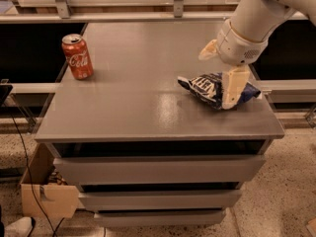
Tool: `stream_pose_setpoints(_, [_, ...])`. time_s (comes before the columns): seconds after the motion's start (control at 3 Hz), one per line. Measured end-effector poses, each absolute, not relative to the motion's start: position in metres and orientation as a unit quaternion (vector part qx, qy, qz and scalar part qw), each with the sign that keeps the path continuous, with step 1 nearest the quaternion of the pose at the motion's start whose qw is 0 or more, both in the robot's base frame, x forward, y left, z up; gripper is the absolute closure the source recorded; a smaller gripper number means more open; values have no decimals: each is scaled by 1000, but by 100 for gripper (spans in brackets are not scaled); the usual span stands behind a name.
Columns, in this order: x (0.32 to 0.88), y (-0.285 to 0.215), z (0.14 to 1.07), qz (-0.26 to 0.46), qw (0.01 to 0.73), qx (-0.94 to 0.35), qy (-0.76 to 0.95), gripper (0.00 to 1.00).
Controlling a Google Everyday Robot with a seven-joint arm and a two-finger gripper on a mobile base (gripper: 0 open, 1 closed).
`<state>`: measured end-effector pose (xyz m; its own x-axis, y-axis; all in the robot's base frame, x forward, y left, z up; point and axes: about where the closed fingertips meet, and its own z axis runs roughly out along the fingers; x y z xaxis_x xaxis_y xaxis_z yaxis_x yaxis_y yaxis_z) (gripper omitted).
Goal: Move blue chip bag near coke can
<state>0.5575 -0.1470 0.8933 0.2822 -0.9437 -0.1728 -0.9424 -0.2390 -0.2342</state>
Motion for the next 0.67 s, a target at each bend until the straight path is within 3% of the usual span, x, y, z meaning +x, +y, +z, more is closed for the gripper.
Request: stream_pose_setpoints(0.67, [562, -149, 881, 1, 134, -790, 598, 63])
